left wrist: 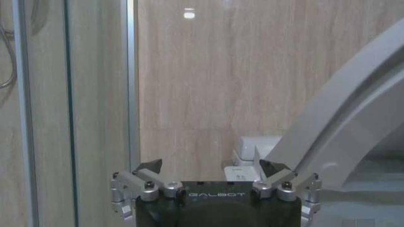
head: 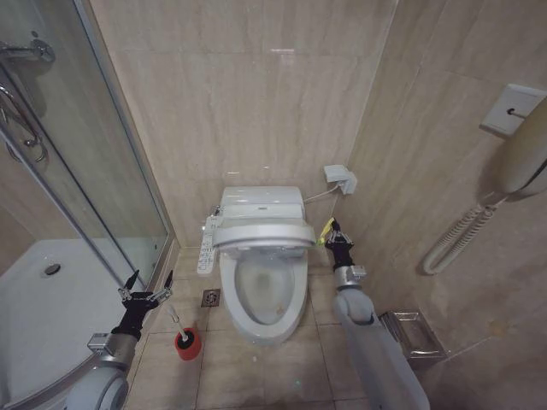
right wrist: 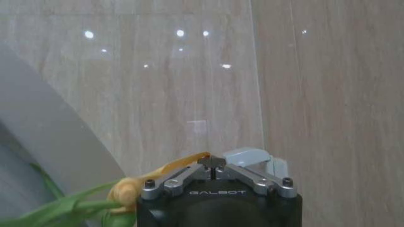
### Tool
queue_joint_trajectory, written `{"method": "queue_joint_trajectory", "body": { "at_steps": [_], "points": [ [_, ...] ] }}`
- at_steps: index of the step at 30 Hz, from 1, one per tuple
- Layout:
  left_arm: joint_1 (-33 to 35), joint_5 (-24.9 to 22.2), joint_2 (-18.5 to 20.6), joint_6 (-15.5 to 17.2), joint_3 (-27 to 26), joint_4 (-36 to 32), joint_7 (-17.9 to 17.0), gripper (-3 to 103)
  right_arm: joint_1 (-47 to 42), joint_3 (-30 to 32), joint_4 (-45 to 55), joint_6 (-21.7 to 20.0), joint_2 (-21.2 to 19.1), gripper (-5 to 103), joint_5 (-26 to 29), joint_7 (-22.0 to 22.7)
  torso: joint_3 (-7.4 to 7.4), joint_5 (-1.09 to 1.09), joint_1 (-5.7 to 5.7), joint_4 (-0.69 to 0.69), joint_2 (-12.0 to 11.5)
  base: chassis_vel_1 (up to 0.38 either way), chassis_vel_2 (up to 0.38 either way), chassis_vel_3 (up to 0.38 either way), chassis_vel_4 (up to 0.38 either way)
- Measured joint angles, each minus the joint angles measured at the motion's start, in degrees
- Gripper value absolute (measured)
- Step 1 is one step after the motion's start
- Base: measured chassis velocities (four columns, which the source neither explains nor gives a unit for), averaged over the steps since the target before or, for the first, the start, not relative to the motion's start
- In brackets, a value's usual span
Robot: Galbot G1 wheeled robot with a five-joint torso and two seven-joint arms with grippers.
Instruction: Open the toilet lid, clean the toilet bowl with a toilet brush, close the toilet lid, and flush.
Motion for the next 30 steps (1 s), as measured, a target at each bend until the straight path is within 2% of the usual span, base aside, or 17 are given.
{"method": "queue_joint_trajectory", "body": {
  "at_steps": [11,30],
  "points": [
    [0.0,0.0,0.0,0.0,0.0,0.0,0.0,100,5.6,-0.2,-6.1,0.3,1.7,0,-1.2,0.8,0.0,0.0,0.0,0.0,0.0,0.0,0.0,0.0,0.0],
    [0.0,0.0,0.0,0.0,0.0,0.0,0.0,100,16.9,-2.3,-18.1,1.3,2.4,0,-1.7,1.1,0.0,0.0,0.0,-0.01,0.0,0.0,0.0,0.0,0.0]
  ]
}}
